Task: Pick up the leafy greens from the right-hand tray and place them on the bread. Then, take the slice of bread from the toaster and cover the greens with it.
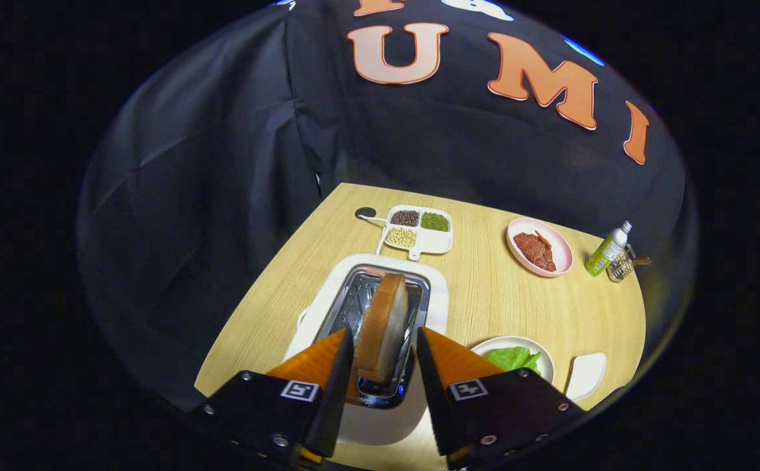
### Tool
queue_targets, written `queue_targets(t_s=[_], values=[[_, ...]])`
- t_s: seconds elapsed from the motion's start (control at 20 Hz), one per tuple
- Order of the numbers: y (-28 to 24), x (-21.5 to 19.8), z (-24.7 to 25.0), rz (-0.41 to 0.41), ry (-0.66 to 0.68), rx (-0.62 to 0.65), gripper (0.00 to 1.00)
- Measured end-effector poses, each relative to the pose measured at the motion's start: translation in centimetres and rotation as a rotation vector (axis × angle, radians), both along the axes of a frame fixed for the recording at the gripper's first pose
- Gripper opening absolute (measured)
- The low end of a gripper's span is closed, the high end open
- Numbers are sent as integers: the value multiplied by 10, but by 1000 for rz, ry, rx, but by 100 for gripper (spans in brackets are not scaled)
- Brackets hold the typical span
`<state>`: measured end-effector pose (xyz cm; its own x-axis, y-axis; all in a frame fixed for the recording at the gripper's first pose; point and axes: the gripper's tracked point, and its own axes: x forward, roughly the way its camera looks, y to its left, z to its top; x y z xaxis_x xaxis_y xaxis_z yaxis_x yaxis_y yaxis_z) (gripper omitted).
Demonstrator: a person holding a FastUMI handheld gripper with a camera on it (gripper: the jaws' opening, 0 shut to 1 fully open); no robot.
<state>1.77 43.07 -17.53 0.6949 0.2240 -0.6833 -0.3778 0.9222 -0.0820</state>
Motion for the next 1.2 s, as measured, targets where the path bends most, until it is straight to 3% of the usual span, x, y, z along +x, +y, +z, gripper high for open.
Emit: queue_targets(t_s=[0.05, 0.2, 0.3, 0.6, 1.2], values=[[1, -2, -3, -9, 16, 8, 53], [-3, -5, -7, -22, 27, 1, 25], [-4, -4, -5, -34, 31, 7, 16], [-6, -2, 16, -44, -7, 49, 7], [-24, 0, 91, -29, -142, 141, 6]])
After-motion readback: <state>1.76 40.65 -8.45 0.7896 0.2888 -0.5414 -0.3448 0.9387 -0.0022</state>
